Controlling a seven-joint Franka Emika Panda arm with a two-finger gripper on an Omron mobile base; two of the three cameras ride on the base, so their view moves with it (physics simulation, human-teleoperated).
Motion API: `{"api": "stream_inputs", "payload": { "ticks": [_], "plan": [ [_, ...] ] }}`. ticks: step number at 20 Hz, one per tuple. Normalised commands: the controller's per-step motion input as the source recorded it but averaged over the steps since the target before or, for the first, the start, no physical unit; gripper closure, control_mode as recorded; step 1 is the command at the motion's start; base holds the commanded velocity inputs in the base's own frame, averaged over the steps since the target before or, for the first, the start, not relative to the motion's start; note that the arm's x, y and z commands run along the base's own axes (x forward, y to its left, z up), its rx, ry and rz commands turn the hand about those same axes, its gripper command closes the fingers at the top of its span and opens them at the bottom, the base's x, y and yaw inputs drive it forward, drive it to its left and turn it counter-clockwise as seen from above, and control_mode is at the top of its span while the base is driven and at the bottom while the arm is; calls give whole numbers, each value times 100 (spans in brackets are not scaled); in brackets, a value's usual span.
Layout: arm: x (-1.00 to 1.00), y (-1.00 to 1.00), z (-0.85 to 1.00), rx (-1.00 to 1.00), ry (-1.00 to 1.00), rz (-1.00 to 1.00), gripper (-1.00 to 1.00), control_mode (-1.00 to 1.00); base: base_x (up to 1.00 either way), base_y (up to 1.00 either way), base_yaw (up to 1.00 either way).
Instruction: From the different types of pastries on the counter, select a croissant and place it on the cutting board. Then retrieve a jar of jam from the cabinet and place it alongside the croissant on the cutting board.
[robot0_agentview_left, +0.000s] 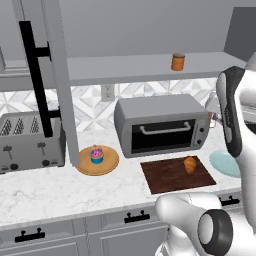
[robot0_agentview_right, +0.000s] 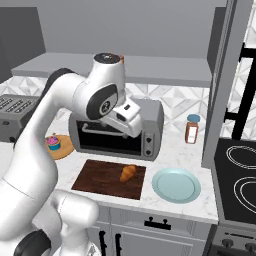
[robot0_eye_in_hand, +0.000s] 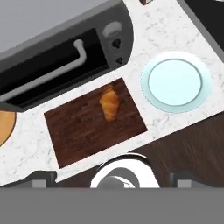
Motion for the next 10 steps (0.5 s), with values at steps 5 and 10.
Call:
{"api": "stream_inputs", "payload": {
  "ticks": [5,10],
  "plan": [
    [-41,29,80,-6,-21,-10,-100,-100,0,0,0],
    [-15,68,23,-25,-15,1,-100,-100,0,0,0]
  ]
}}
